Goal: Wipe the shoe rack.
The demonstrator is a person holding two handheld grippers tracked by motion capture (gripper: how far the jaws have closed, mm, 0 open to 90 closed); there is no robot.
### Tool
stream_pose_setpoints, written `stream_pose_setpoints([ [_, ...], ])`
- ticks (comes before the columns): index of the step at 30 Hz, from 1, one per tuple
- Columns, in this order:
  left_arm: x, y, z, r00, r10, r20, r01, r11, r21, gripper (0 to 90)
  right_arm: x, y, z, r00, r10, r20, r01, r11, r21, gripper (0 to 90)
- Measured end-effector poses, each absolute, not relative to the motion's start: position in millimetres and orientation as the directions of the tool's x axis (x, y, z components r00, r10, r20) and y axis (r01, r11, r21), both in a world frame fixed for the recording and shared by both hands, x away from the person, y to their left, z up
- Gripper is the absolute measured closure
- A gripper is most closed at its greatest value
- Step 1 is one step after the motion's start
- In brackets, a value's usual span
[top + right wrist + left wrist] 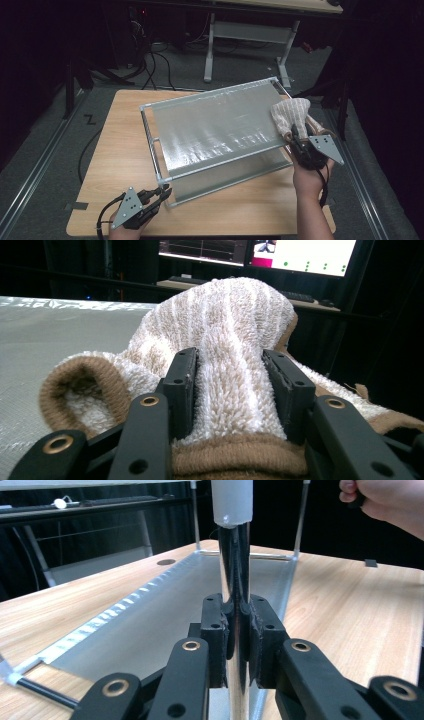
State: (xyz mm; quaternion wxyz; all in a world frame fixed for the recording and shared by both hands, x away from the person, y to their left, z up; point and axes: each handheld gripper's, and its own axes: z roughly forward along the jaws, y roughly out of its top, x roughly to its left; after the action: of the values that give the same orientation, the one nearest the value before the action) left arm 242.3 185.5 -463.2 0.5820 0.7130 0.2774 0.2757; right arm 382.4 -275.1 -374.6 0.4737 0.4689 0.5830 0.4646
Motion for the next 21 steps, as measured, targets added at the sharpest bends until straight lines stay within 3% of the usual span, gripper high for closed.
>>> stream_pose_setpoints([
  [14, 252.4, 190.5, -463.9, 0.634, 0.772, 0.048, 0.100, -0.144, 0.985, 80.0, 366.5, -274.2, -375.0, -0.115, 0.989, -0.095, 0.113, 0.108, 0.988, 62.3],
  [21, 253.7, 190.0, -464.8, 0.626, 0.778, 0.044, 0.098, -0.135, 0.986, 80.1, 358.3, -252.9, -375.4, -0.164, 0.983, -0.086, 0.103, 0.104, 0.989, 62.5],
])
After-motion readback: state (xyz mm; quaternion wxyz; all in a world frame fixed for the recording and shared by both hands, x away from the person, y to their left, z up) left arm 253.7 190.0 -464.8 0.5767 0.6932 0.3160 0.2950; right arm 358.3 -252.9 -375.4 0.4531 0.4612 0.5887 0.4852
